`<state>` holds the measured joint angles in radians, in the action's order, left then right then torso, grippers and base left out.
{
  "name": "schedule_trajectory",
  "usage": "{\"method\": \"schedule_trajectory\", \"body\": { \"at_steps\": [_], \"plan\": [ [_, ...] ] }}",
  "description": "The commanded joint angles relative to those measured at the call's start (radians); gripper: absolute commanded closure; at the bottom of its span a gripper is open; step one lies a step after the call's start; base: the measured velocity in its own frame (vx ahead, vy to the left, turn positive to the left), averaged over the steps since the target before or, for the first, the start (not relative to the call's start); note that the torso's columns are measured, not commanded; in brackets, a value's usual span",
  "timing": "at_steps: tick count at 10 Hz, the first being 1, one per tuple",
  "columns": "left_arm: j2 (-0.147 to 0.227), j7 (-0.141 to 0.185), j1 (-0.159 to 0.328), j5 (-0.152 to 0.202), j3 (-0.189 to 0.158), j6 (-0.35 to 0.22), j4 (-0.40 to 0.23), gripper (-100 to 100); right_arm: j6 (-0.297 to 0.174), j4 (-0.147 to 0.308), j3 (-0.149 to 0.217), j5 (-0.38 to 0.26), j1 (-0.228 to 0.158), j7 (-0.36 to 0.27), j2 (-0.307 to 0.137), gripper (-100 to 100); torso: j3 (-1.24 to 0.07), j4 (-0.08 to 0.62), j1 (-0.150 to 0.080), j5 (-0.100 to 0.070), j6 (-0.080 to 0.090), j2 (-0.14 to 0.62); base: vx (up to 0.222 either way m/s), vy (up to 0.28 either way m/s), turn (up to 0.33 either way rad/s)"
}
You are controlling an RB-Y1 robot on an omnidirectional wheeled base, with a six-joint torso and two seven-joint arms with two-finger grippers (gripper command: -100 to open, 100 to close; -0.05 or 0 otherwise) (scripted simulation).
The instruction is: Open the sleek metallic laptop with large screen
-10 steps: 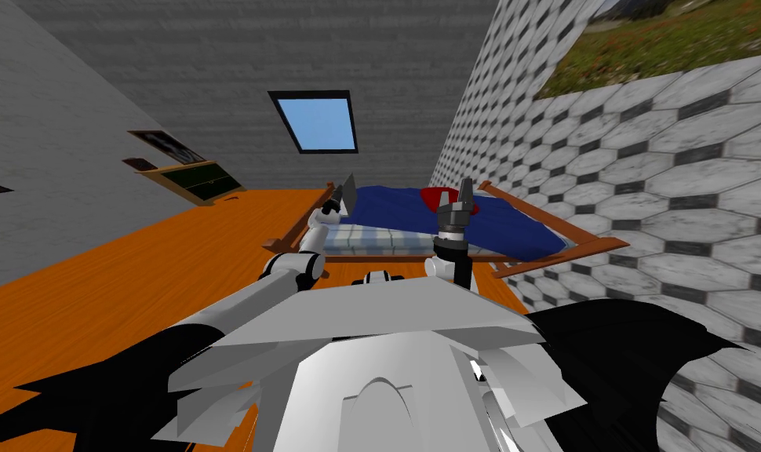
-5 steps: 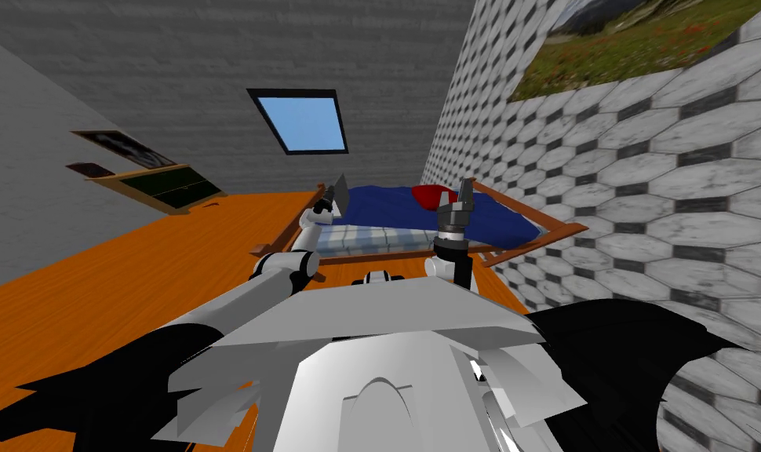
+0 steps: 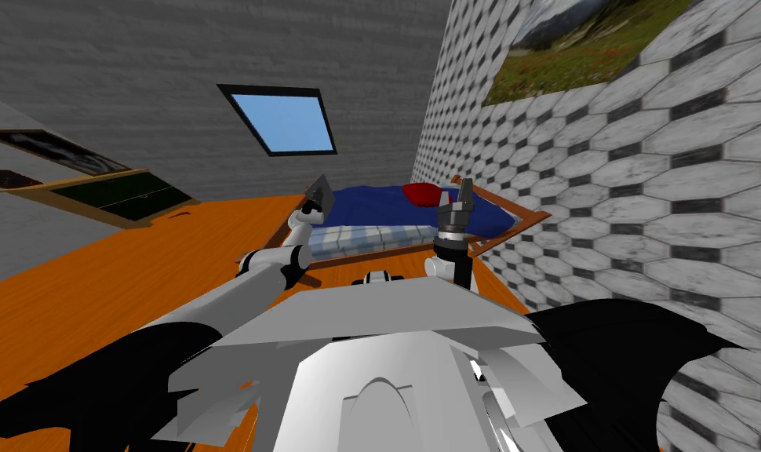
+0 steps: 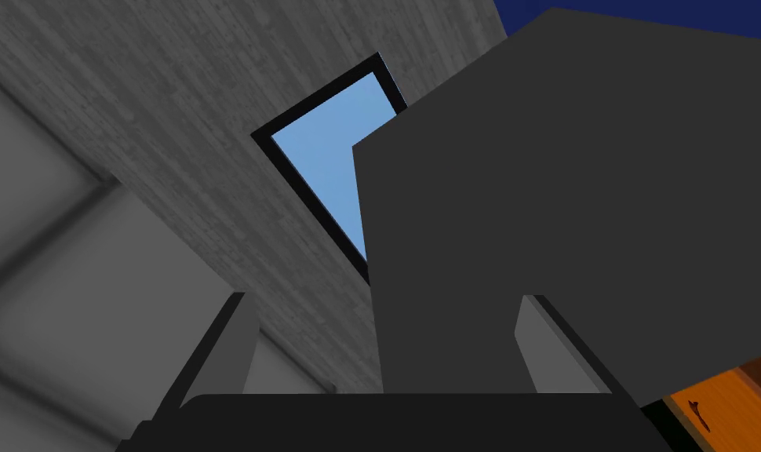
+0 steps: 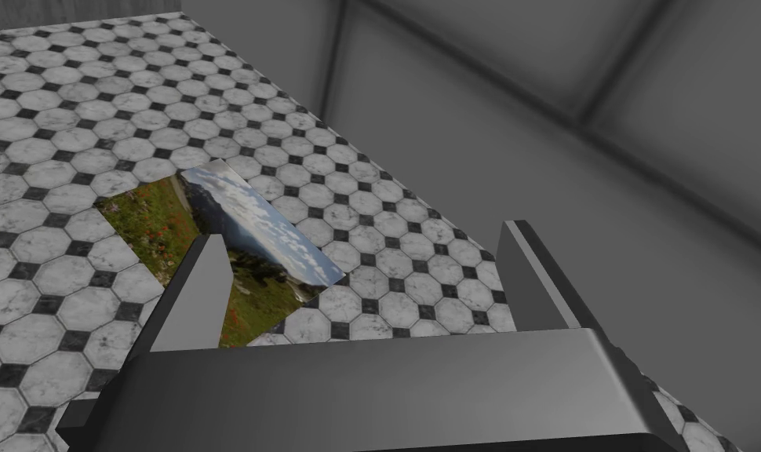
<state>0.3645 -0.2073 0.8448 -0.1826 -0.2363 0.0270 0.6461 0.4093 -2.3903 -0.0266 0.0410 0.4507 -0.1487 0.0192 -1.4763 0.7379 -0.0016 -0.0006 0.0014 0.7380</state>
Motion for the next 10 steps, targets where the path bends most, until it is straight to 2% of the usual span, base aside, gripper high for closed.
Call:
{"method": "schedule_trajectory", "body": {
  "at_steps": [1,2,3,4,6,7,8,9,10],
  "plan": [
    [0.019,-0.008,-0.043,0.014,-0.013,-0.024,0.012,-100,0.000,0.000,0.000,0.000,0.000,0.000,0.000,0,0.002,0.001,0.001,0.000,-0.001,0.002,-0.034,0.013,-0.062],
    [0.019,-0.008,-0.056,0.014,-0.013,-0.024,0.068,-100,0.000,0.000,0.000,0.000,0.000,0.000,0.000,0,0.001,0.000,0.002,0.001,-0.003,0.001,-0.008,0.002,0.070],
    [0.067,-0.033,-0.058,0.024,-0.058,-0.001,0.019,-100,0.000,0.000,0.000,0.000,0.000,0.000,0.000,0,0.000,0.000,0.002,0.001,-0.002,-0.001,-0.044,0.001,-0.329],
    [0.070,-0.033,-0.058,0.024,-0.070,-0.001,0.024,-100,0.000,0.000,0.000,0.000,0.000,0.000,0.000,0,0.000,0.000,0.001,0.000,0.000,0.000,-0.058,0.015,-0.304],
    [0.070,-0.033,-0.058,0.024,-0.070,-0.001,0.019,-100,0.000,0.000,0.000,0.000,0.000,0.000,0.000,0,0.000,0.000,0.002,0.001,-0.002,0.000,-0.022,0.009,-0.039],
    [0.121,-0.059,-0.060,0.034,-0.113,0.021,-0.015,-100,0.000,0.000,0.000,0.000,0.000,0.000,0.000,0,-0.001,0.000,0.002,0.001,-0.002,-0.002,-0.059,0.002,-0.285],
    [0.121,-0.059,-0.060,0.034,-0.127,0.021,-0.030,-100,0.000,0.000,0.000,0.000,0.000,0.000,0.000,0,0.001,0.000,0.001,0.000,-0.001,0.001,-0.065,0.011,-0.382],
    [0.164,-0.084,-0.062,0.045,-0.169,0.044,-0.078,-100,0.000,0.000,0.000,0.000,0.000,0.000,0.000,0,0.001,0.001,0.001,0.000,-0.001,0.001,-0.071,0.010,-0.422],
    [0.171,-0.084,-0.062,0.045,-0.184,0.044,-0.080,-100,0.000,0.000,0.000,0.000,0.000,0.000,0.000,0,0.001,0.000,0.002,0.001,-0.002,0.001,-0.075,0.012,-0.340]
  ]
}}
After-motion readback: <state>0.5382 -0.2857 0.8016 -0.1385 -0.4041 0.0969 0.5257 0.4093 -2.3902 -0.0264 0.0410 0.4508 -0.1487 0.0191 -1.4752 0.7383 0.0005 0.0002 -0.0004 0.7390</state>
